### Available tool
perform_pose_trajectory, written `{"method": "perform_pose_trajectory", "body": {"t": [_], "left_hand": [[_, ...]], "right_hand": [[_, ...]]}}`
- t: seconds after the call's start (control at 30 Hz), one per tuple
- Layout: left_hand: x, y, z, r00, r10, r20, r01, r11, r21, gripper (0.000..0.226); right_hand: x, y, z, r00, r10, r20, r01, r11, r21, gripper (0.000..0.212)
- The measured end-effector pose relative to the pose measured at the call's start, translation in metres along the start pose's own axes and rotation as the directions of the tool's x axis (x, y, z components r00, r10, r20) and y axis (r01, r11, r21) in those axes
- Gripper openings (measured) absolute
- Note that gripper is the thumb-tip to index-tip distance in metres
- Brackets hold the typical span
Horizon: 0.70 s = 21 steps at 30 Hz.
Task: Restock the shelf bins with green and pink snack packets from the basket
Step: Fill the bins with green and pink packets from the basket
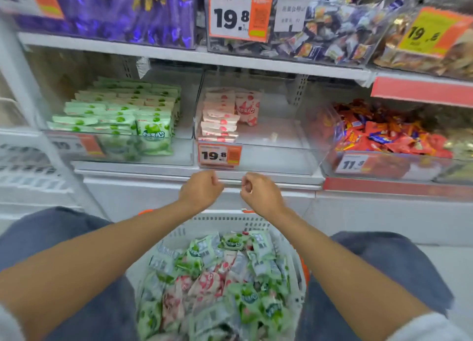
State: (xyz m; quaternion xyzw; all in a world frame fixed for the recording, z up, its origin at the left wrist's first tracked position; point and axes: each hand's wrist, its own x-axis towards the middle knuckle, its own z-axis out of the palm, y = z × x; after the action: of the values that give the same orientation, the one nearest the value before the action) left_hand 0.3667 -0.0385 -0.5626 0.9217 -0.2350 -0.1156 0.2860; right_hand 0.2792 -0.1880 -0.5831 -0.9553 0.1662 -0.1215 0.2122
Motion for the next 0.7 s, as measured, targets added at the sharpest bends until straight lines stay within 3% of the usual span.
{"method": "perform_pose_trajectory", "body": {"t": [0.07,0.17,0.27,0.37,0.43,0.47,0.57,0.63,0.7], "left_hand": [[-0.012,-0.042,0.018,0.981,-0.102,0.165,0.091,0.993,0.073,0.023],[-0.016,-0.092,0.033,0.941,-0.169,0.293,0.125,0.979,0.164,0.023],[-0.009,-0.114,0.042,0.926,-0.185,0.329,0.137,0.977,0.165,0.025],[-0.002,-0.127,0.054,0.922,-0.197,0.333,0.165,0.979,0.121,0.024],[-0.003,-0.13,0.061,0.915,-0.195,0.353,0.153,0.978,0.143,0.022],[-0.004,-0.131,0.064,0.91,-0.187,0.369,0.138,0.978,0.156,0.021],[-0.007,-0.132,0.071,0.894,-0.146,0.423,0.098,0.986,0.133,0.018],[-0.007,-0.134,0.073,0.889,-0.134,0.438,0.112,0.991,0.077,0.021],[-0.008,-0.135,0.071,0.885,-0.141,0.444,0.122,0.99,0.071,0.019]], "right_hand": [[-0.024,0.018,0.037,0.969,0.107,0.223,-0.108,0.994,-0.011,0.01],[-0.047,0.042,0.09,0.846,0.253,0.47,-0.236,0.967,-0.096,0.016],[-0.058,0.053,0.131,0.743,0.281,0.607,-0.2,0.959,-0.2,0.011],[-0.068,0.061,0.163,0.676,0.217,0.705,0.058,0.937,-0.345,0.03],[-0.074,0.067,0.181,0.625,0.134,0.769,0.334,0.845,-0.419,0.038],[-0.077,0.066,0.185,0.604,0.127,0.787,0.403,0.803,-0.439,0.036],[-0.079,0.069,0.19,0.602,0.1,0.793,0.49,0.737,-0.465,0.032],[-0.076,0.063,0.179,0.635,0.06,0.77,0.488,0.742,-0.46,0.026],[-0.064,0.055,0.164,0.686,0.021,0.728,0.409,0.816,-0.409,0.016]]}}
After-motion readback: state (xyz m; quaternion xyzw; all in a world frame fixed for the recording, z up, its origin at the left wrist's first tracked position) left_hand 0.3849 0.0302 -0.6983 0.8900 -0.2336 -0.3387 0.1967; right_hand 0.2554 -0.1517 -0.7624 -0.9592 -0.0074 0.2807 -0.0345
